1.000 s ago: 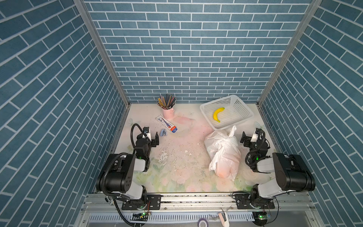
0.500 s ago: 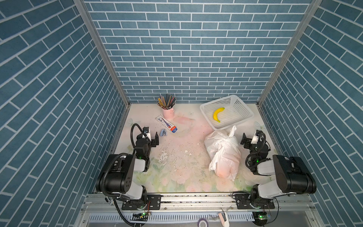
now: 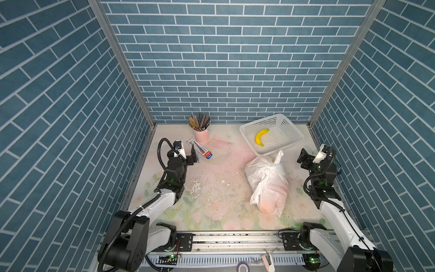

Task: Untie the knot of the plastic bag and take out the fruit
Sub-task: Untie the plastic bag at the center of the table.

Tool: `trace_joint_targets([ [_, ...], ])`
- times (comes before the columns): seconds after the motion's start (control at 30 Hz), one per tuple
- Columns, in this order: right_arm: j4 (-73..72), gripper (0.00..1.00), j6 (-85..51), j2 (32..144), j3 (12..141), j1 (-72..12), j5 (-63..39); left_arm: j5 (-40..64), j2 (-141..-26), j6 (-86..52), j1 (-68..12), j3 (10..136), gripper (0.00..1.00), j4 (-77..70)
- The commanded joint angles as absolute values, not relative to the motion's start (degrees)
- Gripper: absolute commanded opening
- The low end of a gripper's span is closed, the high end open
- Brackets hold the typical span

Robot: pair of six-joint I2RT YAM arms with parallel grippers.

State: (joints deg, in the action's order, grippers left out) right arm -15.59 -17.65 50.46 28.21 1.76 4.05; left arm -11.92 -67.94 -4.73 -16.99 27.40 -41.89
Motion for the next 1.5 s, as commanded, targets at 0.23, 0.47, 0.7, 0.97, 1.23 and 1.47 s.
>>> trace_joint_targets([
  [0.23,22.8,0.78,-32.1,49.3,37.1,0.5,-22.2,0.0,-73.6,-14.7,-35.1,43.1,0.88,-24.0],
  [0.47,28.6,0.76,-31.1,52.0,39.1,-3.9,-23.0,11.3,-82.2,-18.9,-44.2,52.0,0.87,-16.9],
  [0.7,25.2,0.76,-32.7,52.9,37.9,-8.2,-24.8,15.0,-92.7,-16.4,-50.0,61.3,0.83,-9.4],
  [0.97,20.3,0.70,-34.4,55.9,36.7,-14.9,-22.7,17.0,-100.6,-16.3,-50.2,66.7,0.74,-8.1],
  [1.23,19.5,0.45,-33.8,60.3,36.7,-17.2,-22.1,19.1,-105.9,-16.4,-50.2,69.4,0.59,-7.7],
  [1.47,18.1,0.27,-34.0,61.3,36.3,-17.7,-23.0,20.1,-107.7,-16.2,-50.1,70.8,0.31,-6.9],
])
